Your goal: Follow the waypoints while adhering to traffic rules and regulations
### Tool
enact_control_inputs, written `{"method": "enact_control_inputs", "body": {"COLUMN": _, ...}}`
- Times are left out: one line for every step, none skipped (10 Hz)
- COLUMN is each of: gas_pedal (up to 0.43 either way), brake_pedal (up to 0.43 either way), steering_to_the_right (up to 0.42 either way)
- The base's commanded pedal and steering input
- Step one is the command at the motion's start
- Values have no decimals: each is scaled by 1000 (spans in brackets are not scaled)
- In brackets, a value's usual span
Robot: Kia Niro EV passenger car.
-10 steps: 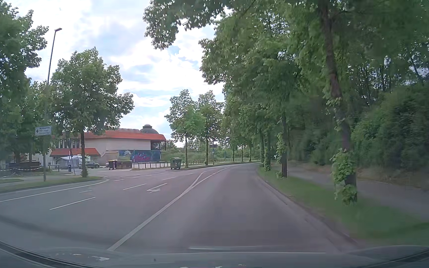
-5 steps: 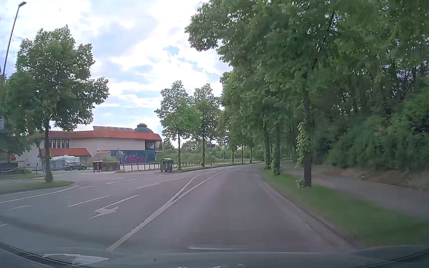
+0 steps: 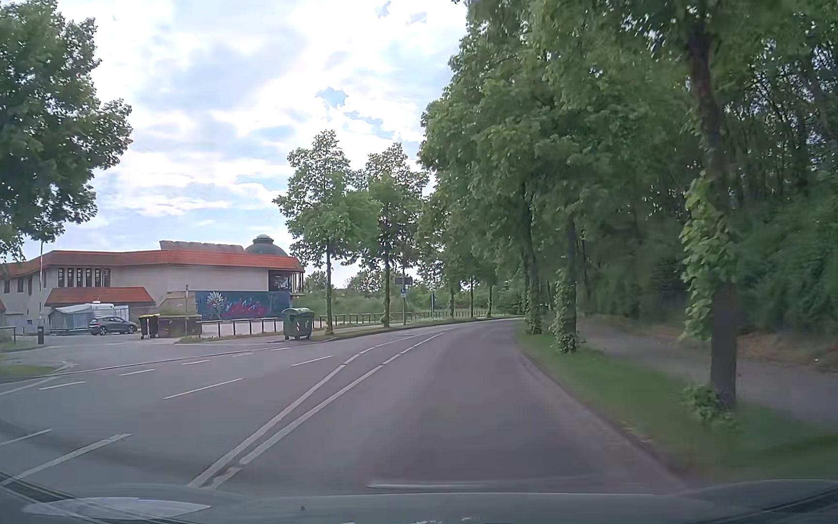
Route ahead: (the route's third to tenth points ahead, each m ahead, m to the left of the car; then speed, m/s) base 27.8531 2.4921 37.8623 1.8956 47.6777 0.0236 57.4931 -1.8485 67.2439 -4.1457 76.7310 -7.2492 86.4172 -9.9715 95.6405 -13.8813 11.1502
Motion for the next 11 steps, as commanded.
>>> {"method": "enact_control_inputs", "body": {"gas_pedal": 248, "brake_pedal": 18, "steering_to_the_right": 8}}
{"method": "enact_control_inputs", "body": {"gas_pedal": 248, "brake_pedal": 18, "steering_to_the_right": 9}}
{"method": "enact_control_inputs", "body": {"gas_pedal": 240, "brake_pedal": 18, "steering_to_the_right": 12}}
{"method": "enact_control_inputs", "body": {"gas_pedal": 240, "brake_pedal": 18, "steering_to_the_right": 13}}
{"method": "enact_control_inputs", "body": {"gas_pedal": 240, "brake_pedal": 24, "steering_to_the_right": 13}}
{"method": "enact_control_inputs", "body": {"gas_pedal": 240, "brake_pedal": 18, "steering_to_the_right": 13}}
{"method": "enact_control_inputs", "body": {"gas_pedal": 240, "brake_pedal": 18, "steering_to_the_right": 13}}
{"method": "enact_control_inputs", "body": {"gas_pedal": 240, "brake_pedal": 18, "steering_to_the_right": 13}}
{"method": "enact_control_inputs", "body": {"gas_pedal": 240, "brake_pedal": 18, "steering_to_the_right": 13}}
{"method": "enact_control_inputs", "body": {"gas_pedal": 240, "brake_pedal": 18, "steering_to_the_right": 15}}
{"method": "enact_control_inputs", "body": {"gas_pedal": 240, "brake_pedal": 18, "steering_to_the_right": 15}}
